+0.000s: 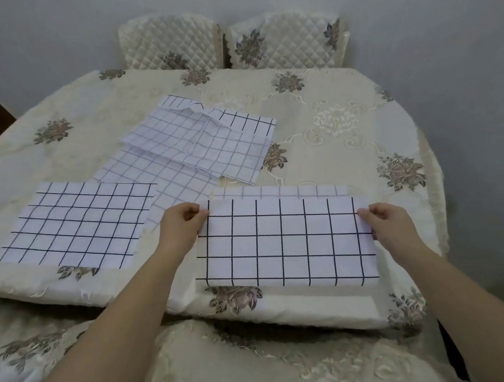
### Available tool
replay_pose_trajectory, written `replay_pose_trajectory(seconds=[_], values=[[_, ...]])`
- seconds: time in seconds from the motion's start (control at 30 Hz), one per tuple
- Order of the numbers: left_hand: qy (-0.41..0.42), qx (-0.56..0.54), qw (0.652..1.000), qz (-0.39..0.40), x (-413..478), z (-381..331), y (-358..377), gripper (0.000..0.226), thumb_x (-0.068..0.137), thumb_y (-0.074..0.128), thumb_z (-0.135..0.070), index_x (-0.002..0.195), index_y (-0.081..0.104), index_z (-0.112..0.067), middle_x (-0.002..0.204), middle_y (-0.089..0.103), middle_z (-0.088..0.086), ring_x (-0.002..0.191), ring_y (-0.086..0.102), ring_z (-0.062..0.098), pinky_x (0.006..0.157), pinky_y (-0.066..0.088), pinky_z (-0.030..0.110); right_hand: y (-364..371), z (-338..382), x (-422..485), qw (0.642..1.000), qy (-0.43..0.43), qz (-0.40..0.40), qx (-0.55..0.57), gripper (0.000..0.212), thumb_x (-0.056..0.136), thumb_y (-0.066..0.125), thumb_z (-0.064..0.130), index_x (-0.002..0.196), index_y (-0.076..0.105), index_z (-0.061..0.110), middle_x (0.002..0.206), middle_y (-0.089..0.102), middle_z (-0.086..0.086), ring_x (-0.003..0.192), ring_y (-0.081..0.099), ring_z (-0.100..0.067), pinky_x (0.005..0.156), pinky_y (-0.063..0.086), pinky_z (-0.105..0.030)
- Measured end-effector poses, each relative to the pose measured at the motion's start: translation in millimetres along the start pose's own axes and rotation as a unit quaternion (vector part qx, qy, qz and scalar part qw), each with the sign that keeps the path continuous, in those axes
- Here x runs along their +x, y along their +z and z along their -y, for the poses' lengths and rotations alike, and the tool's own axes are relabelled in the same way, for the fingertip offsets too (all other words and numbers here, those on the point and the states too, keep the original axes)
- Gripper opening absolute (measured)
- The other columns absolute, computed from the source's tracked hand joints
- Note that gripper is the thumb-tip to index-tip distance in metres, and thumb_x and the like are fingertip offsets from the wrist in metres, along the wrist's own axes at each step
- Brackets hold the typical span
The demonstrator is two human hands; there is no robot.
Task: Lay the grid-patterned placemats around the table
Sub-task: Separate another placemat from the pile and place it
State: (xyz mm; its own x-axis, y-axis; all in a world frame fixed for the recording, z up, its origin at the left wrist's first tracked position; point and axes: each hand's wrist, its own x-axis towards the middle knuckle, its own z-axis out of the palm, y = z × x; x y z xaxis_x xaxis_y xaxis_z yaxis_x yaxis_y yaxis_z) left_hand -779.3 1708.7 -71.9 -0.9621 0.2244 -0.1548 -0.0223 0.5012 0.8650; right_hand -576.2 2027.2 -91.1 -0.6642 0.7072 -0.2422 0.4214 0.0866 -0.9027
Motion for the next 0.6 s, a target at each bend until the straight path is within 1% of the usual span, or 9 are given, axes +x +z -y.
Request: replay_pose_trajectory(seconds=[0.07, 0.13, 0.23, 0.3, 0.37, 0.43, 0.53, 0.6], values=[[-0.009, 0.010, 1.000, -0.001, 12, 2, 10, 0.009, 0.087, 0.068, -0.016, 0.086, 0.068, -0.008, 0.065, 0.059, -0.003, 0.057, 0.051, 0.009, 0.054, 0.039, 0.017, 4, -9, 11, 1.000, 0.017, -0.006, -0.007, 0.020, 0.087, 0.066, 0.024, 0.071, 0.066, 0.011, 0.065, 0.056, -0.009, 0.065, 0.050, -0.022, 0.067, 0.044, -0.036], [-0.022, 0.015, 1.000, -0.006, 22, 5, 19, 0.008, 0.085, 0.069, -0.017, 0.087, 0.067, -0.010, 0.070, 0.061, -0.004, 0.062, 0.053, 0.008, 0.059, 0.040, 0.019, 7, -12, 19, 0.999, 0.029, -0.009, -0.017, 0.019, 0.087, 0.067, 0.021, 0.072, 0.066, 0.009, 0.063, 0.055, -0.007, 0.064, 0.049, -0.022, 0.067, 0.045, -0.038], [-0.038, 0.023, 0.999, -0.007, 38, 10, 32, 0.008, 0.084, 0.070, -0.017, 0.088, 0.067, -0.010, 0.075, 0.063, 0.001, 0.067, 0.056, 0.013, 0.071, 0.046, 0.025, 13, -14, 33, 0.999, 0.042, -0.010, -0.024, 0.017, 0.086, 0.068, 0.019, 0.071, 0.066, 0.010, 0.064, 0.059, -0.007, 0.066, 0.053, -0.023, 0.073, 0.052, -0.047], [-0.044, 0.029, 0.999, -0.010, 47, 14, 38, 0.008, 0.084, 0.070, -0.017, 0.086, 0.067, -0.010, 0.076, 0.064, 0.004, 0.071, 0.057, 0.017, 0.076, 0.048, 0.029, 17, -15, 42, 0.998, 0.052, -0.012, -0.033, 0.018, 0.085, 0.069, 0.018, 0.068, 0.065, 0.013, 0.063, 0.058, -0.007, 0.066, 0.053, -0.024, 0.078, 0.053, -0.052], [-0.050, 0.042, 0.998, -0.011, 56, 19, 42, 0.009, 0.084, 0.070, -0.019, 0.086, 0.066, -0.011, 0.078, 0.064, 0.004, 0.074, 0.059, 0.019, 0.076, 0.047, 0.028, 19, -18, 54, 0.998, 0.056, -0.014, -0.041, 0.018, 0.085, 0.068, 0.018, 0.068, 0.067, 0.017, 0.068, 0.064, -0.009, 0.069, 0.059, -0.028, 0.080, 0.054, -0.055], [-0.053, 0.056, 0.997, -0.009, 64, 24, 45, 0.011, 0.085, 0.069, -0.021, 0.089, 0.067, -0.010, 0.082, 0.065, 0.003, 0.079, 0.060, 0.019, 0.076, 0.044, 0.027, 23, -17, 62, 0.997, 0.055, -0.012, -0.053, 0.018, 0.086, 0.067, 0.018, 0.068, 0.069, 0.021, 0.073, 0.069, -0.008, 0.075, 0.065, -0.033, 0.083, 0.054, -0.054], [-0.047, 0.088, 0.995, -0.005, 74, 27, 49, 0.014, 0.086, 0.068, -0.021, 0.092, 0.069, -0.009, 0.085, 0.066, 0.001, 0.084, 0.060, 0.017, 0.077, 0.041, 0.025, 27, -15, 73, 0.996, 0.055, -0.015, -0.066, 0.021, 0.087, 0.066, 0.016, 0.067, 0.067, 0.025, 0.071, 0.068, -0.002, 0.075, 0.064, -0.027, 0.084, 0.054, -0.052], [-0.041, 0.104, 0.994, -0.002, 80, 28, 52, 0.016, 0.086, 0.067, -0.020, 0.094, 0.070, -0.007, 0.085, 0.067, 0.002, 0.083, 0.060, 0.016, 0.078, 0.044, 0.027, 30, -16, 79, 0.995, 0.057, -0.017, -0.077, 0.020, 0.086, 0.066, 0.016, 0.068, 0.067, 0.023, 0.071, 0.068, -0.002, 0.074, 0.063, -0.025, 0.083, 0.055, -0.051]])
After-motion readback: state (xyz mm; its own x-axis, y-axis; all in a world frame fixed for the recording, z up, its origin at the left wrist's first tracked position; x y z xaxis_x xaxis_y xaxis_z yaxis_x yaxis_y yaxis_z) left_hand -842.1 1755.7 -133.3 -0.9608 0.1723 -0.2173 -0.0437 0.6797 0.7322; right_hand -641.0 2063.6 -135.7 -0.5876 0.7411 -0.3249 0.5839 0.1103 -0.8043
